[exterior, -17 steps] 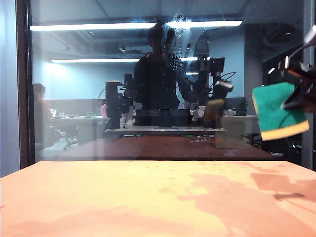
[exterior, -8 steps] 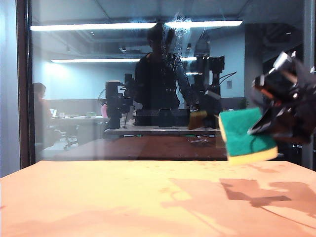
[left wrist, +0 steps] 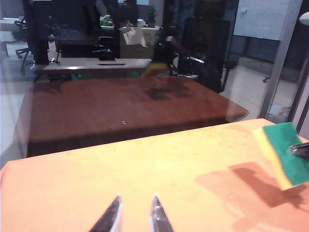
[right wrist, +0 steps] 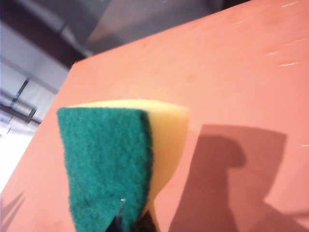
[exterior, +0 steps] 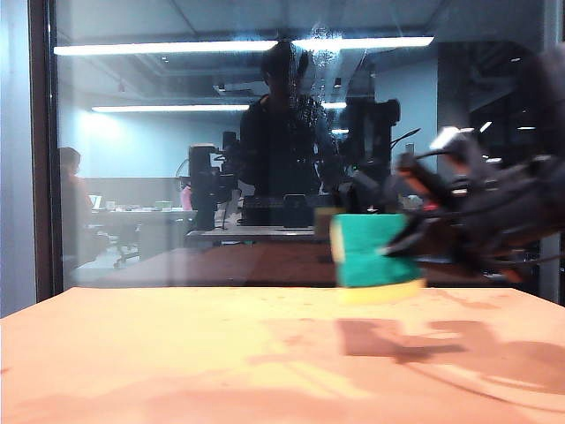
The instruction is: Pick up the sponge from the table, wipe the water off the glass, and finally place the sponge back on the table.
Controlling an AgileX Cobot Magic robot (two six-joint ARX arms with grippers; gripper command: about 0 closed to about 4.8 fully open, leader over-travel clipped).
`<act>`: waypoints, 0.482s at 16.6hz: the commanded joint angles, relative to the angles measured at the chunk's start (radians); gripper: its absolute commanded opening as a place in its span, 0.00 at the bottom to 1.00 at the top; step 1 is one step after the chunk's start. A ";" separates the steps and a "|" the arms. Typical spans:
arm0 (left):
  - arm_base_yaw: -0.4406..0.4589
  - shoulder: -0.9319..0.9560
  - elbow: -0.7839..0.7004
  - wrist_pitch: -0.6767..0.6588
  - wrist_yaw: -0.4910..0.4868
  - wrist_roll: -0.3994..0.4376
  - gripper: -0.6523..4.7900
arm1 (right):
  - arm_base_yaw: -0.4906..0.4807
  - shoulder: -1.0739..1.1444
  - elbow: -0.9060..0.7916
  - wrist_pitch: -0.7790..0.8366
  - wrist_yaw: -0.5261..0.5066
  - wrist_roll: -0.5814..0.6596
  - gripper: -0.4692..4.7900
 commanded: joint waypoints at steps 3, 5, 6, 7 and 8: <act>0.000 0.000 0.004 0.013 0.004 0.000 0.26 | 0.070 0.074 0.089 -0.051 -0.007 0.012 0.07; 0.000 0.000 0.004 0.013 0.004 0.000 0.26 | 0.071 0.081 0.090 -0.058 -0.029 0.028 0.07; 0.000 0.000 0.004 0.013 0.004 0.000 0.26 | 0.071 0.081 0.090 -0.078 -0.046 0.031 0.07; 0.000 0.000 0.004 0.013 0.004 0.000 0.26 | 0.077 0.081 0.090 -0.103 -0.058 0.033 0.07; 0.000 0.000 0.004 0.013 0.004 0.000 0.26 | 0.078 0.081 0.090 -0.111 -0.066 0.033 0.09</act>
